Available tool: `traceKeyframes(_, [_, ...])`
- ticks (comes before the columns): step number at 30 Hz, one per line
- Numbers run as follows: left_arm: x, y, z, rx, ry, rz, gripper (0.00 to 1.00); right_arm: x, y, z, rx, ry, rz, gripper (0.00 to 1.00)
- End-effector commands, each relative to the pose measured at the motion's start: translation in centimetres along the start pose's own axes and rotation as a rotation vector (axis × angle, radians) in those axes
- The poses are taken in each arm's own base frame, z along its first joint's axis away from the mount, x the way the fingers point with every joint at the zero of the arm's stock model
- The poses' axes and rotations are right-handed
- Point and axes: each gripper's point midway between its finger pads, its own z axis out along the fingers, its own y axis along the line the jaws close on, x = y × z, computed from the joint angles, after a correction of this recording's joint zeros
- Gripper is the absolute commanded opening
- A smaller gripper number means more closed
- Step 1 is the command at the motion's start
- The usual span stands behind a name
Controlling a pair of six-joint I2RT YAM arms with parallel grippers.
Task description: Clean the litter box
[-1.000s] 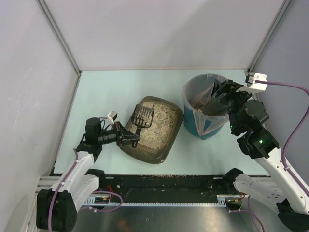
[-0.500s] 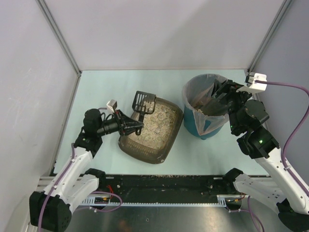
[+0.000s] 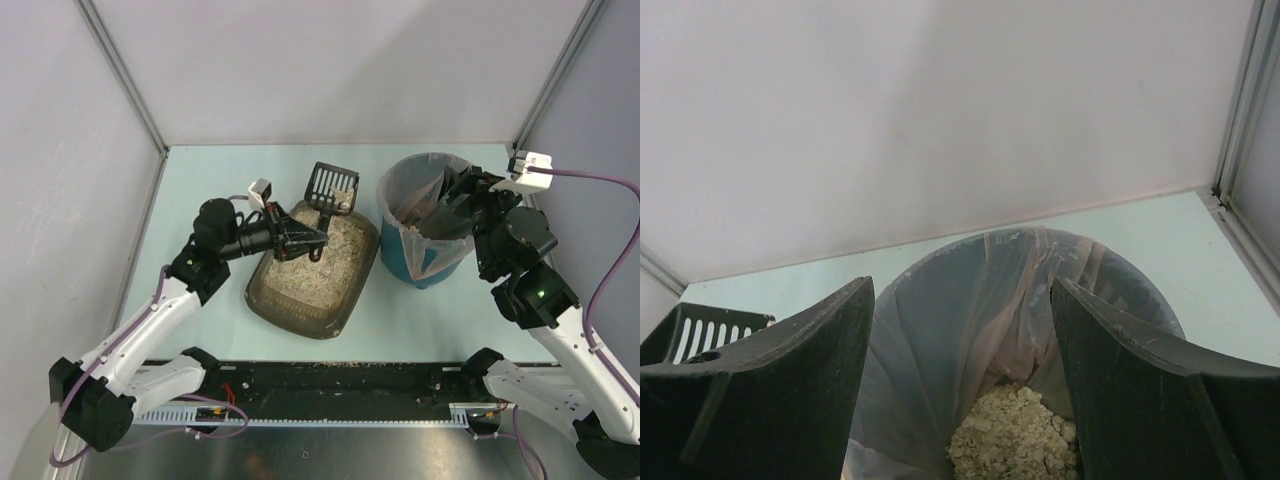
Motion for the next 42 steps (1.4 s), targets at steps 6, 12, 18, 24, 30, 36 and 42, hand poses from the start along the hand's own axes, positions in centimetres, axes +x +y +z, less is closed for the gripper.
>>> traceKeyframes(6, [0.4, -4.0, 2.0, 0.004, -0.028, 0.096, 0.0, -1.0, -0.6, -0.4, 0.024, -0.029, 0.02, 0.76])
traceKeyframes(12, [-0.6, -4.4, 4.8, -0.038, -0.015, 0.154, 0.0, -1.1, -0.9, -0.7, 0.03, -0.03, 0.022, 0.76])
traceKeyframes(18, [-0.4, -5.8, 8.1, -0.042, 0.046, 0.211, 0.0, -1.4, -1.7, -1.2, 0.052, -0.033, 0.016, 0.76])
traceKeyframes(24, [-0.7, -6.6, 10.6, -0.055, 0.074, 0.341, 0.0, -1.4, -2.3, -1.5, 0.075, -0.033, 0.007, 0.76])
traceKeyframes(30, [-0.8, -5.7, 12.4, -0.129, 0.101, 0.44, 0.0, -1.7, -2.4, -1.5, 0.08, -0.04, -0.002, 0.77])
traceKeyframes(36, [-0.2, -3.8, 13.4, -0.246, 0.124, 0.606, 0.0, -1.7, -2.6, -1.5, 0.088, -0.042, -0.008, 0.77])
traceKeyframes(42, [0.6, -3.7, 14.4, -0.306, 0.156, 0.749, 0.0, -1.4, -2.4, -1.2, 0.086, -0.034, -0.019, 0.77])
